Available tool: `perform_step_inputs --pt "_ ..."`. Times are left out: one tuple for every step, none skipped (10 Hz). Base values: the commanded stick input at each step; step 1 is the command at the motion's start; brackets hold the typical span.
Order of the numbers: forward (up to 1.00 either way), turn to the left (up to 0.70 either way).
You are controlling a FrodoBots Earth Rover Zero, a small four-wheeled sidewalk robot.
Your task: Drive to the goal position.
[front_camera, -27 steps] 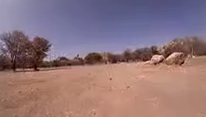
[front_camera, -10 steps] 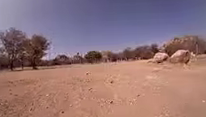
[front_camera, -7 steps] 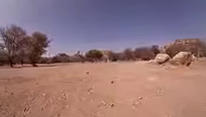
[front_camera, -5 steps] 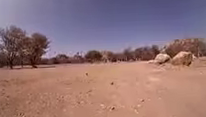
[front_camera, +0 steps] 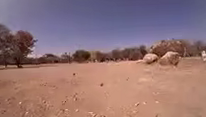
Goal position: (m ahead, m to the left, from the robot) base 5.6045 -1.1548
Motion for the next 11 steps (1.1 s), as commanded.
perform_step_inputs --pt "0.5 0.0" --pt "0.5 0.0" --pt "0.5 0.0" --pt "0.5 0.0" --pt "0.5 0.0" --pt "0.5 0.0" --pt "0.5 0.0" --pt "0.5 0.0" --pt "0.5 0.0" --pt "0.5 0.0" --pt "0.5 0.0"
